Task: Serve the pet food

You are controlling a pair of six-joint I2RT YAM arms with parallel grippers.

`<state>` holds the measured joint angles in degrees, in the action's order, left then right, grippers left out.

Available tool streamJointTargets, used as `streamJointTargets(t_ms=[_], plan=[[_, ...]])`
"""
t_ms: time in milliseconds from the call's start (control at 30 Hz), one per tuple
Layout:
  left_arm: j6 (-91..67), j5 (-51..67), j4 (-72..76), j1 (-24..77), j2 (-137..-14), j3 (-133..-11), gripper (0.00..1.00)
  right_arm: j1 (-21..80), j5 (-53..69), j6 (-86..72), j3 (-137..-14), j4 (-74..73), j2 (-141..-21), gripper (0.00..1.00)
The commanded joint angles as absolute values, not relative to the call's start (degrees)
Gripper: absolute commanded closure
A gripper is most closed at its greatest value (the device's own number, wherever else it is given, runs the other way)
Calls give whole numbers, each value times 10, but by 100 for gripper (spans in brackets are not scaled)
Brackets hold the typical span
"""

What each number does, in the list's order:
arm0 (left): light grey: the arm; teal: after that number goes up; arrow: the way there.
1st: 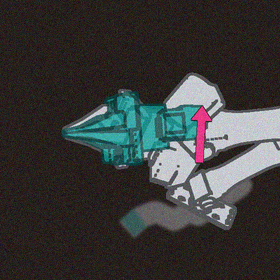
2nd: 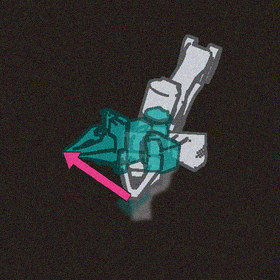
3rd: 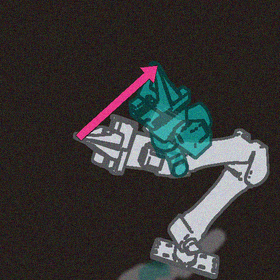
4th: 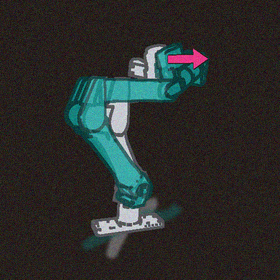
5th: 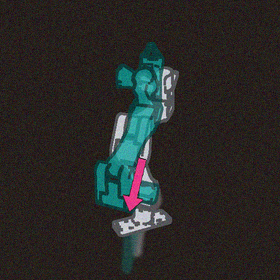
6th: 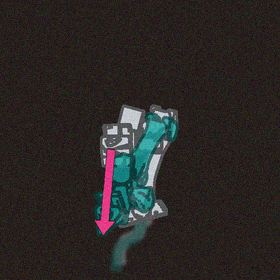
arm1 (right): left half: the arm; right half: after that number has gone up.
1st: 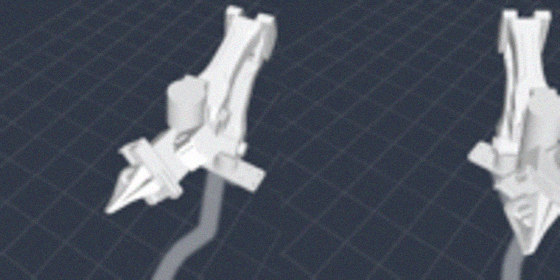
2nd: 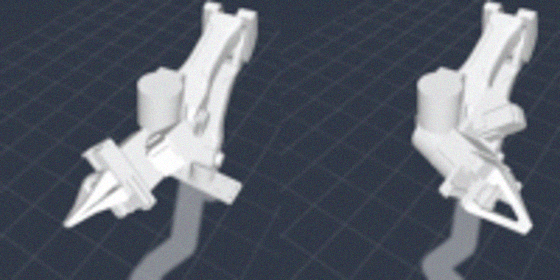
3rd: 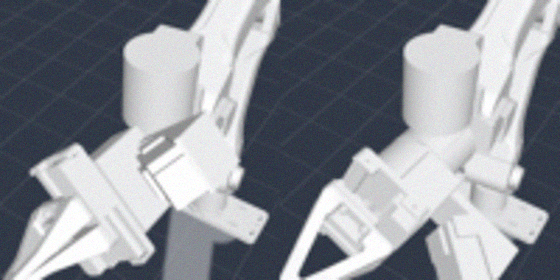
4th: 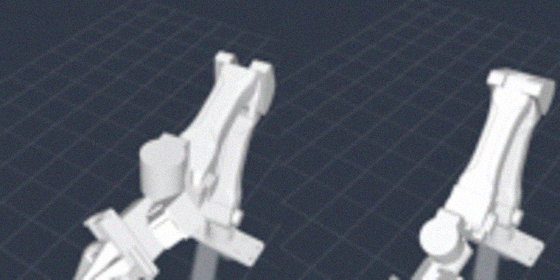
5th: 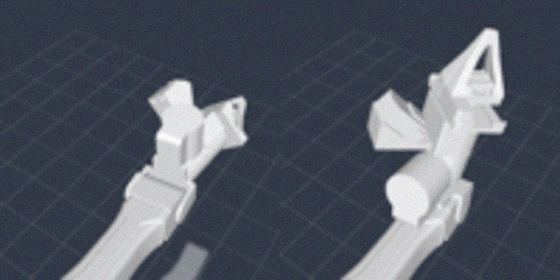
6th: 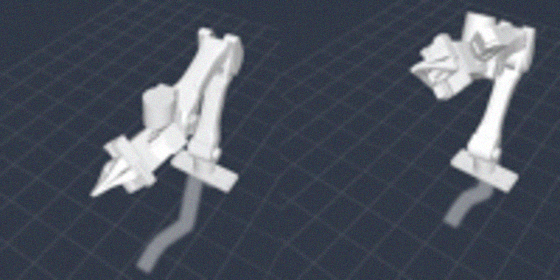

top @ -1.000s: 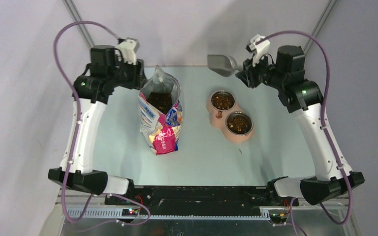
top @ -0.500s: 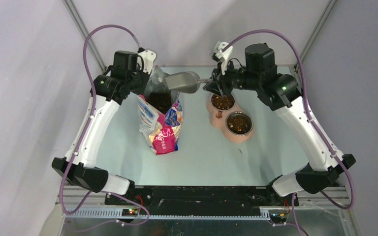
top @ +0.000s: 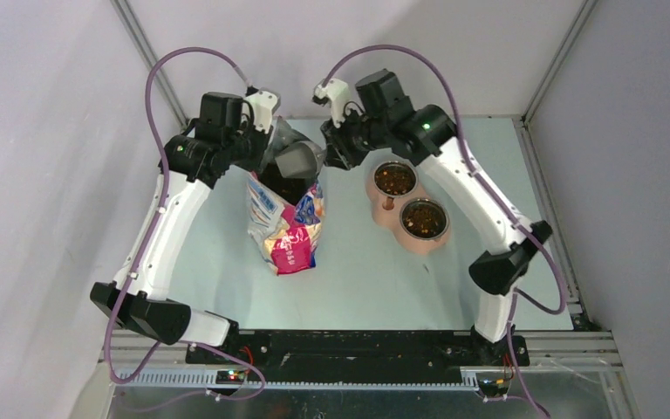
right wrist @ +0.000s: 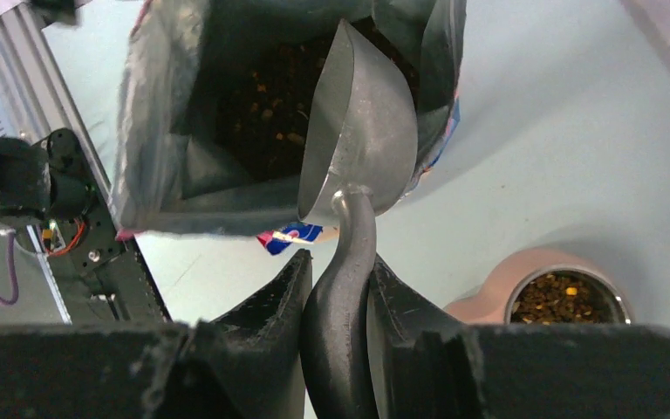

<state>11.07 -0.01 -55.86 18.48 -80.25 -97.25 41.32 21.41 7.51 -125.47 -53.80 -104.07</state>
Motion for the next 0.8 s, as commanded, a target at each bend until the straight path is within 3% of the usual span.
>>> streamJointTargets(t_ms=[0,200,700,733,767], plan=[[72,60,-533,200,-778,-1002,100,433,133,30,-1356,-651,-1117,100],[83,68,-535,233,-780,-1000,100,460,80,53,-1414,-711,-1179,100],[72,56,-535,238,-785,-1002,100,469,64,18,-1384,-750,-1274,100],[75,57,-537,238,-784,-1002,99,471,63,22,-1385,-750,-1285,100],[81,55,-542,237,-783,-1004,93,473,58,31,-1387,-750,-1290,100]])
